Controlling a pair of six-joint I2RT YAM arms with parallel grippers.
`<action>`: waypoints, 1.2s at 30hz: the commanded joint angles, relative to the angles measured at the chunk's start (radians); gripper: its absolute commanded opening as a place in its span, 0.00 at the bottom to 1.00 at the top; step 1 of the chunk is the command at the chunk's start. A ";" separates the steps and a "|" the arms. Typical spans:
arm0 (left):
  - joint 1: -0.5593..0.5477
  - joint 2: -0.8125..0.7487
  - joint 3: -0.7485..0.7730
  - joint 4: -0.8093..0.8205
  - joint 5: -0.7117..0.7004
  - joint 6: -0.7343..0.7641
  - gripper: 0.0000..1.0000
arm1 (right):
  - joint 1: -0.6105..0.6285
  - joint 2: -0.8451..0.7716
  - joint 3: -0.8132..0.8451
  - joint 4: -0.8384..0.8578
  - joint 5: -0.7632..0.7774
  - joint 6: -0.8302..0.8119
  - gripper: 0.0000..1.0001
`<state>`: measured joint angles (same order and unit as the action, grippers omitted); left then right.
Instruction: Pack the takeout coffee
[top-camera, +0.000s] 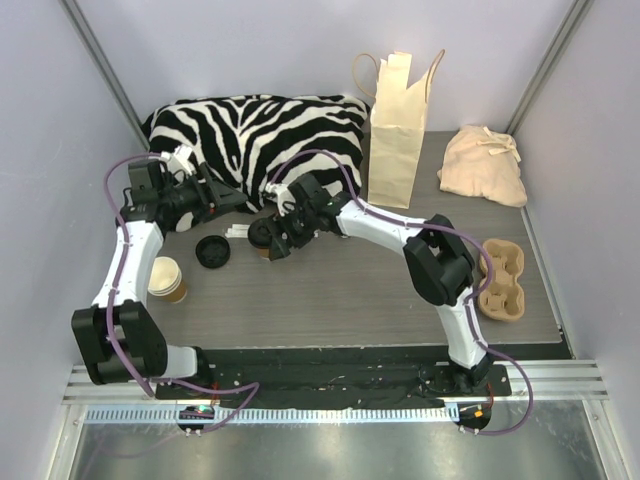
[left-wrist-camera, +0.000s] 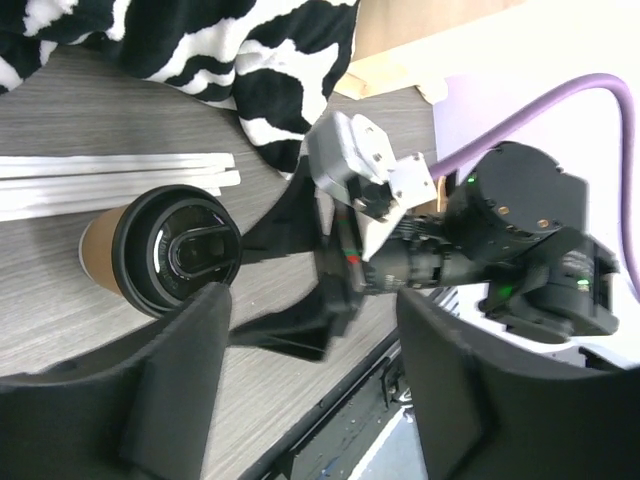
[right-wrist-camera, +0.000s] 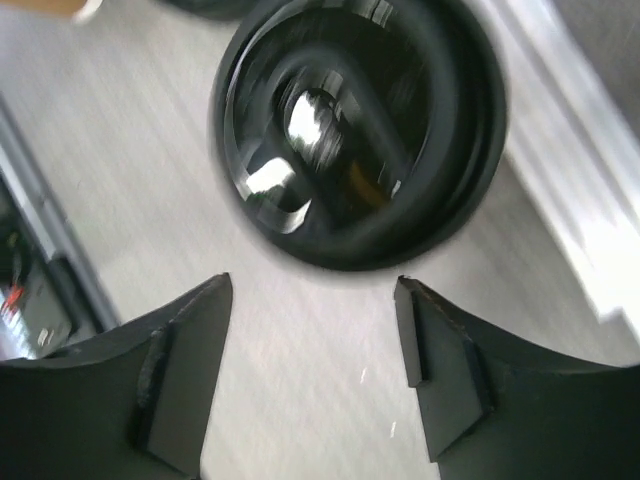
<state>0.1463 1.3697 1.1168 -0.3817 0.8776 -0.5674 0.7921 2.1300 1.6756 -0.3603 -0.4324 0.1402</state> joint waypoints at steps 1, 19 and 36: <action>0.007 -0.069 0.037 -0.006 -0.003 0.037 0.75 | -0.048 -0.186 0.058 -0.196 -0.057 -0.089 0.80; 0.006 -0.208 0.115 -0.123 -0.143 0.278 0.93 | -0.594 -0.723 0.128 -0.375 0.188 -0.077 0.91; 0.013 -0.198 0.267 -0.511 -0.353 0.523 1.00 | -0.656 -0.545 0.237 -0.364 0.353 -0.024 0.91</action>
<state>0.1474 1.1564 1.3048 -0.7197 0.5827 -0.1734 0.1345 1.6337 1.8904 -0.7525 -0.0933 0.1108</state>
